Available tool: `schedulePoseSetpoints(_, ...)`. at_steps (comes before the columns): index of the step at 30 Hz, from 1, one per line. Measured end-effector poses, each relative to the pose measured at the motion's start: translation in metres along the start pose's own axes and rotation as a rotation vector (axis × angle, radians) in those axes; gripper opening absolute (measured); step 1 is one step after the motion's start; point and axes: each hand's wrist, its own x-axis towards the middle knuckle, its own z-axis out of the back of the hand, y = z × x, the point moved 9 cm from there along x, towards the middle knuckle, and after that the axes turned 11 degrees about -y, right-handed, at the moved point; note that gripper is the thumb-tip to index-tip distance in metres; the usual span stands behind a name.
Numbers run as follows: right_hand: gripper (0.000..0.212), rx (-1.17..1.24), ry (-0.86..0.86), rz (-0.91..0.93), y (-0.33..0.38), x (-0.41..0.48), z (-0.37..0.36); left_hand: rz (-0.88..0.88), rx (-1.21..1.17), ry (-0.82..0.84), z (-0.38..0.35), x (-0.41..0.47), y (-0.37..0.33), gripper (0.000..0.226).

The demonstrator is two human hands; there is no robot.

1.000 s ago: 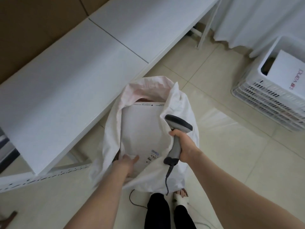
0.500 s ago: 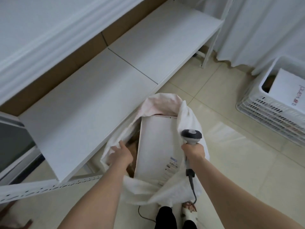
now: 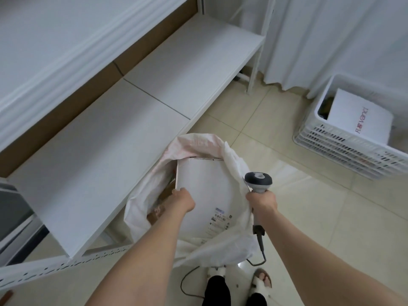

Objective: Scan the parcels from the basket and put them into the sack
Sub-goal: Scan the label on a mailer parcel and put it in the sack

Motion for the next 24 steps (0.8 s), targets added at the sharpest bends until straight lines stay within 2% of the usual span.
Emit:
schedulePoseSetpoints(3,0.009,0.093,0.072,0.0,-0.001,0.002,0.003,-0.088,-0.001,-0.014,0.004,-0.013,-0.035,0.047)
schedulePoseSetpoints(8,0.016,0.197,0.218,0.03,0.0,0.005,0.007,-0.09,0.041,-0.001,-0.003,-0.035,-0.062,0.046)
schedulePoseSetpoints(11,0.014,0.268,0.24,0.048,0.003,0.004,0.031,-0.076,0.058,-0.015,0.004,-0.056,-0.076,0.041)
schedulePoseSetpoints(16,0.009,0.494,0.257,0.09,0.035,0.004,0.112,-0.144,-0.005,-0.176,0.069,-0.102,-0.137,0.041)
schedulePoseSetpoints(20,0.015,0.599,0.275,0.163,0.068,0.002,0.196,-0.289,-0.083,-0.348,0.131,-0.153,-0.222,0.044)
schedulePoseSetpoints(24,0.018,0.683,0.215,0.185,0.099,0.018,0.284,-0.391,-0.095,-0.408,0.172,-0.202,-0.312,0.045)
